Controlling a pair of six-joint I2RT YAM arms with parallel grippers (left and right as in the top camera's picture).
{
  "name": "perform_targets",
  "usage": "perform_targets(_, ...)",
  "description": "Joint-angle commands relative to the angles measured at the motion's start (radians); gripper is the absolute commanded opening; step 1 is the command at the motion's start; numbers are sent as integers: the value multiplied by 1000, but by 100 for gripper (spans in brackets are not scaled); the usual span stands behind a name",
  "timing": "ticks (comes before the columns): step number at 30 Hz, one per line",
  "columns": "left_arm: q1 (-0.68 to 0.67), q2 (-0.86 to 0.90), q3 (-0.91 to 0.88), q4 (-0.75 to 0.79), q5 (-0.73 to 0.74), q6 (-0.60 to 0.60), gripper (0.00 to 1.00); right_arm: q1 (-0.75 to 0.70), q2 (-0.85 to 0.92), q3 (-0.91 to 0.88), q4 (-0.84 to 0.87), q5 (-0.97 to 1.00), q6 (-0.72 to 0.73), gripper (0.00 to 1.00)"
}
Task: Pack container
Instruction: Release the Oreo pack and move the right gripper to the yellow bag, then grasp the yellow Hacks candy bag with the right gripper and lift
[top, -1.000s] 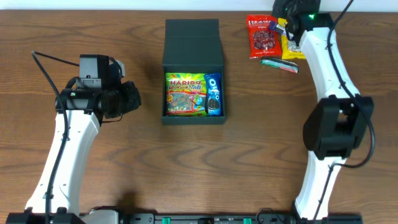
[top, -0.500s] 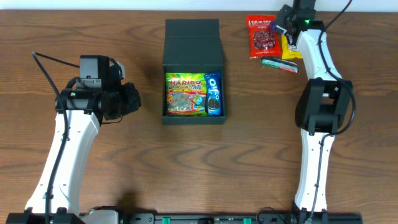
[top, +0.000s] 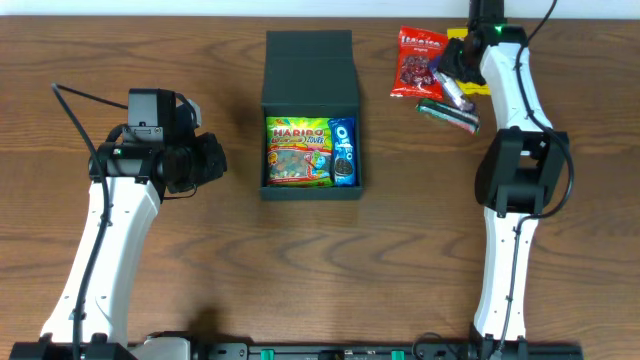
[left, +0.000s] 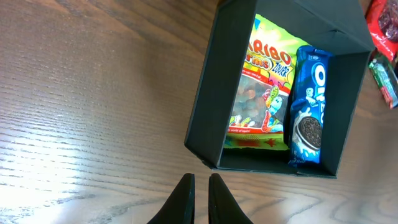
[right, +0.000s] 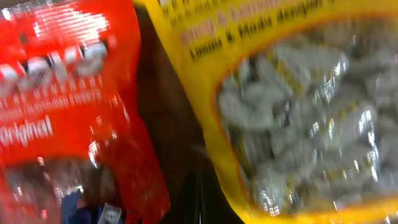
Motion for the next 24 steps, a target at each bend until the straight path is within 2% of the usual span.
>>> perform_targets(1, -3, -12, 18, -2, -14, 21, 10, -1, -21, 57, -43, -6, -37, 1)
perform_targets(6, -3, -12, 18, 2, -14, 21, 10, -3, -70, 120, -82, 30, -84, 4)
perform_targets(7, -3, -12, 18, 2, -14, 21, 10, -9, -77, 124, -74, 53, -84, 12)
perform_targets(9, -3, -12, 18, 2, -14, 21, 10, -27, -77, 125, -54, 82, -84, 46)
perform_targets(12, -3, -12, 18, 6, -14, 21, 10, -55, -61, 111, -46, 88, -84, 74)
perform_targets(13, -3, -12, 18, 9, -14, 21, 10, -62, -58, 94, -28, 105, -86, 79)
perform_targets(16, -3, -12, 18, 13, -14, 21, 10, -74, -55, 58, 15, 152, -92, 84)
perform_targets(24, -3, -12, 18, 25, -14, 20, 10, -85, -53, -69, 188, 92, -101, 84)
